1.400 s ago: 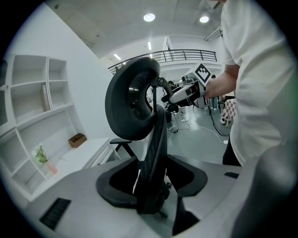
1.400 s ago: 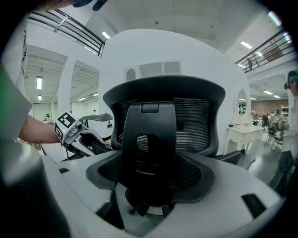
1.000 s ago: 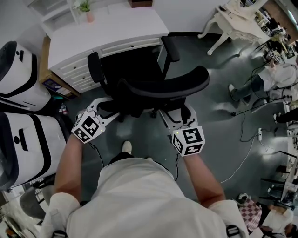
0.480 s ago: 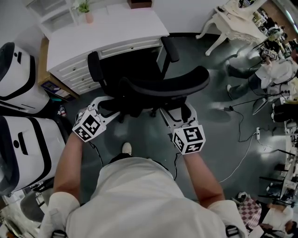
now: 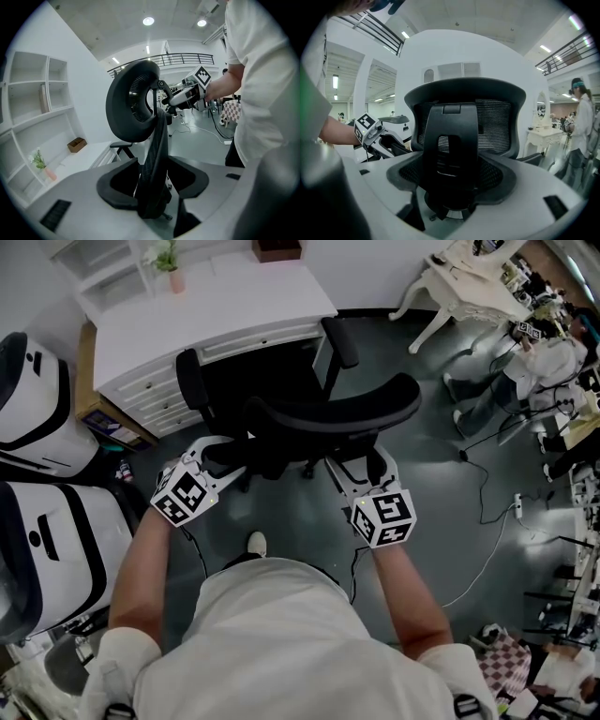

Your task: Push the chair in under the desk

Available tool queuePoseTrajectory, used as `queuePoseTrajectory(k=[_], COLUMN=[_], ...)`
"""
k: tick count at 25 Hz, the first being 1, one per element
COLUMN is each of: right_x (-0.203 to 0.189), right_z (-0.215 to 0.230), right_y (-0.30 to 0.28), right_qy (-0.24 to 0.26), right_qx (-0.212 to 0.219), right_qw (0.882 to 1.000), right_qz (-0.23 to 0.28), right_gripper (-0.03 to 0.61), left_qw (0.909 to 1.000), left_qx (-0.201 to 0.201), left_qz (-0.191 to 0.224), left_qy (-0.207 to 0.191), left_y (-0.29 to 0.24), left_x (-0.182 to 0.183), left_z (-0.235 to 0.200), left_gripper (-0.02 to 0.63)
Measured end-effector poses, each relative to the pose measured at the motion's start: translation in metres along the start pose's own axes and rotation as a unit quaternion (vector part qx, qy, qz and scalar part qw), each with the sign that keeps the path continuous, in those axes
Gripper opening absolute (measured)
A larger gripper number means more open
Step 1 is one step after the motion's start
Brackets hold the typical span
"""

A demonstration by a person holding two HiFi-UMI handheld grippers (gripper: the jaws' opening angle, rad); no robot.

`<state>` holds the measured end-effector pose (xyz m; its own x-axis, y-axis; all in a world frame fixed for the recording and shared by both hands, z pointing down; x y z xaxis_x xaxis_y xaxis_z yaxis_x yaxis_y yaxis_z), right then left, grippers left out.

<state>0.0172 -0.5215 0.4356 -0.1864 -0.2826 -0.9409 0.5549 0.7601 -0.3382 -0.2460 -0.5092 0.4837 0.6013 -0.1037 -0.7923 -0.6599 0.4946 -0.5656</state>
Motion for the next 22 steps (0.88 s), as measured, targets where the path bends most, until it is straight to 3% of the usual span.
queuePoseTrajectory(k=[7, 13, 18, 22], right_x=[-0.004, -0.005, -0.005, -0.004], right_z=[-0.001, -0.002, -0.005, -0.005], right_y=[0.001, 0.002, 0.003, 0.011], right_qy=[0.004, 0.015, 0.023, 0.033], right_qx=[-0.002, -0.015, -0.030, -0.052], right_qw=[1.000, 1.000, 0.999, 0.998], right_qz=[0.012, 0.014, 0.004, -0.001], right_gripper=[0.319, 0.320, 0.319, 0.319], left_qw=[0.9999, 0.9998, 0.9993, 0.9982], left_qx=[-0.004, 0.006, 0.033, 0.054], left_qz=[0.011, -0.004, -0.010, 0.016], left_qy=[0.006, 0.019, 0.016, 0.023], left_y=[-0.001, 0.000, 0.005, 0.018], left_x=[-0.002, 0.000, 0.001, 0.006], left_z=[0.001, 0.002, 0.005, 0.005], left_gripper=[0.206, 0.216, 0.224, 0.224])
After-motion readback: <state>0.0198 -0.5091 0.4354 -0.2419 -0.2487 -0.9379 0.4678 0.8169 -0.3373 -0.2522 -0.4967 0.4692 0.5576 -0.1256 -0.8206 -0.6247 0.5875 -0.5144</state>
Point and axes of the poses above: the fingertips, and each gripper's own axes: y backward along the fingers, z to its right, x out of its top, the point moved 6 cm from there along y, backward along the fingers, and after that the axes turned 1 degree about -z, right-handed, at the moved point
